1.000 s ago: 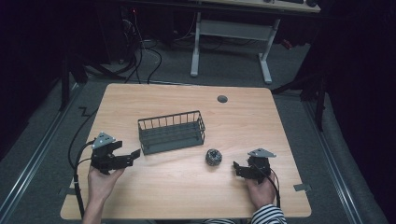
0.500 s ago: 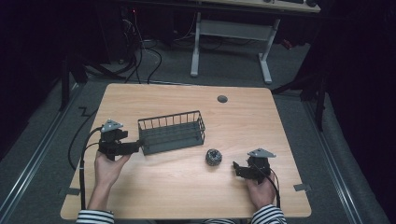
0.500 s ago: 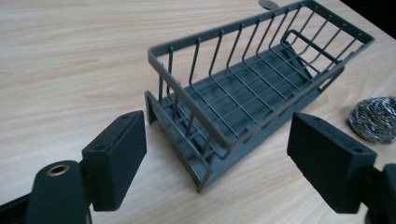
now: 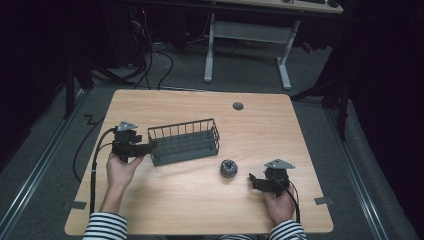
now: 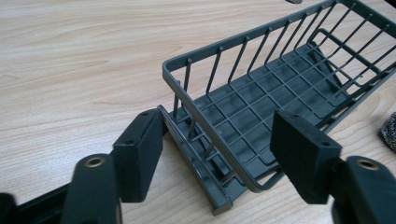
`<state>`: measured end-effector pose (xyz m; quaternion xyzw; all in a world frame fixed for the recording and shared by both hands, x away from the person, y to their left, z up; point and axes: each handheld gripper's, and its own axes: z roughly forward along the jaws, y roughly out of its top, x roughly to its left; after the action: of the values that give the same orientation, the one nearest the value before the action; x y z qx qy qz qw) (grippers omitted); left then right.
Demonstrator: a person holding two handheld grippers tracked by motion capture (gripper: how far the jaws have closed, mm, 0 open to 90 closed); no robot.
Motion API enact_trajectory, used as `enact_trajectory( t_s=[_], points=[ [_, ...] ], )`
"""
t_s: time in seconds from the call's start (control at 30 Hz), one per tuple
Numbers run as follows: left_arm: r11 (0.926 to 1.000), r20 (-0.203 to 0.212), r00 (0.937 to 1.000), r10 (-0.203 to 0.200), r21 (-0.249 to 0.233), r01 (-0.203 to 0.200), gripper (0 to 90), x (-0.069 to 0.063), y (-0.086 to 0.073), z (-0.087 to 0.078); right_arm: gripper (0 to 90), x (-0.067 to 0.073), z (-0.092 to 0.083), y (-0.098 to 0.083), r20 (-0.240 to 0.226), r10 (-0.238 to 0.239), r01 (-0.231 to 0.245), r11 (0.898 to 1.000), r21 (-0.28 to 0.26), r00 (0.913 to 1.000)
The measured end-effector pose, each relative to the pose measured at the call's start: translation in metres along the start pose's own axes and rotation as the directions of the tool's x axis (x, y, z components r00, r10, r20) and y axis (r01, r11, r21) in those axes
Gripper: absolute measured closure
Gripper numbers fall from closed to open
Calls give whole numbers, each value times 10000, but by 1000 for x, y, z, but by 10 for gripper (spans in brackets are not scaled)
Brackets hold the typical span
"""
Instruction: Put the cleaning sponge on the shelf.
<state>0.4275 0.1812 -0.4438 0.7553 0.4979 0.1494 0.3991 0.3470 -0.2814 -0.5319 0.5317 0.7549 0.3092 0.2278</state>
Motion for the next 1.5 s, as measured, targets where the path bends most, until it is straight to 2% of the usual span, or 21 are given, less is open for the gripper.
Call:
enact_trajectory(
  t_s=[0.17,0.5,0.67,1.17,1.5],
  points=[
    [10000,-12,10000,-35,45,35,396,1,0,4,181,0,0,0,-6,7,-7,10000,4,10000],
    [9999,126,9999,-79,154,77,544,1,-1,14,182,0,0,0,-28,-32,32,10000,1,10000],
    [9997,51,9999,-153,172,152,587,2,-2,17,182,0,0,0,-30,-23,23,10000,3,10000],
    [9998,139,9997,-211,68,210,623,-2,0,24,181,0,0,0,-37,-40,40,10000,-3,10000],
    [9998,207,9996,-179,59,178,632,-14,5,33,182,0,0,0,-39,-39,39,10000,-3,10000]
  ],
)
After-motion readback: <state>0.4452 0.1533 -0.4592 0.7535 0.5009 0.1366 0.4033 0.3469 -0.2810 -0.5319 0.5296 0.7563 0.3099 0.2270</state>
